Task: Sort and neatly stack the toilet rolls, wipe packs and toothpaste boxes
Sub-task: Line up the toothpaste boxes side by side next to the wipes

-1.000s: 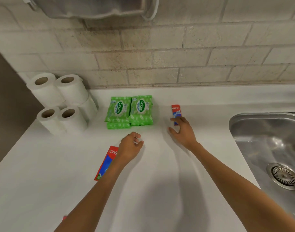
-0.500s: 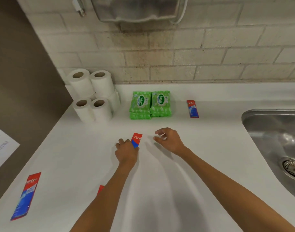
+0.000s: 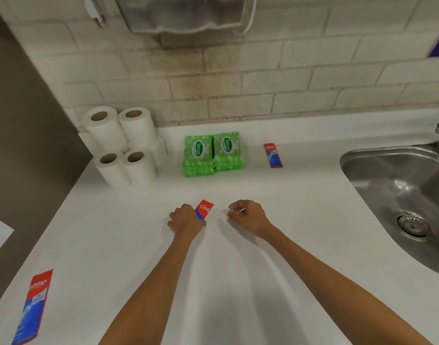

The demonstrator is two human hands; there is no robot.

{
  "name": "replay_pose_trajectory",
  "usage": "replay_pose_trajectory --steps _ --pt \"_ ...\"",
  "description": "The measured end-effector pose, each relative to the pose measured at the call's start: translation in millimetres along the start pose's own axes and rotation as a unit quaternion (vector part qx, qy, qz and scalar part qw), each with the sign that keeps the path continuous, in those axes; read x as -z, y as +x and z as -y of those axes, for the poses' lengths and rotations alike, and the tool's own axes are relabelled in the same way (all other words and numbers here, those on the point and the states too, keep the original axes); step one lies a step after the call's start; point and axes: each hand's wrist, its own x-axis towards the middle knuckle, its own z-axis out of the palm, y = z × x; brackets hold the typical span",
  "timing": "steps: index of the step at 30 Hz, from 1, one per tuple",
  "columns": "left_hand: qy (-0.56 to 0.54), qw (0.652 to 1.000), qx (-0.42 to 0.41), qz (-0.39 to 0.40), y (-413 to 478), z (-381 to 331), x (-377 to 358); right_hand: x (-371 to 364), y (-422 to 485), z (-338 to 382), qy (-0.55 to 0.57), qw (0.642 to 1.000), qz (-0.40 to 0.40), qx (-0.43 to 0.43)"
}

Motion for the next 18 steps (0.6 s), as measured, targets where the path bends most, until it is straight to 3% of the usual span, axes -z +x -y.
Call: replay_pose_trajectory --steps 6,12,18 --pt "-0.052 0.997 -0.016 0.061 4 3 3 -1 -5 1 0.003 1.000 -0.001 -0.004" --pt "-0.132 0.987 -0.044 0.075 1 -15 -2 7 -6 -3 0.050 0.998 -0.004 -0.026" --pt "-0.371 0.919 -0.051 0.123 -8 -84 -9 36 2 -20 0.216 0.971 -0.016 -0.103"
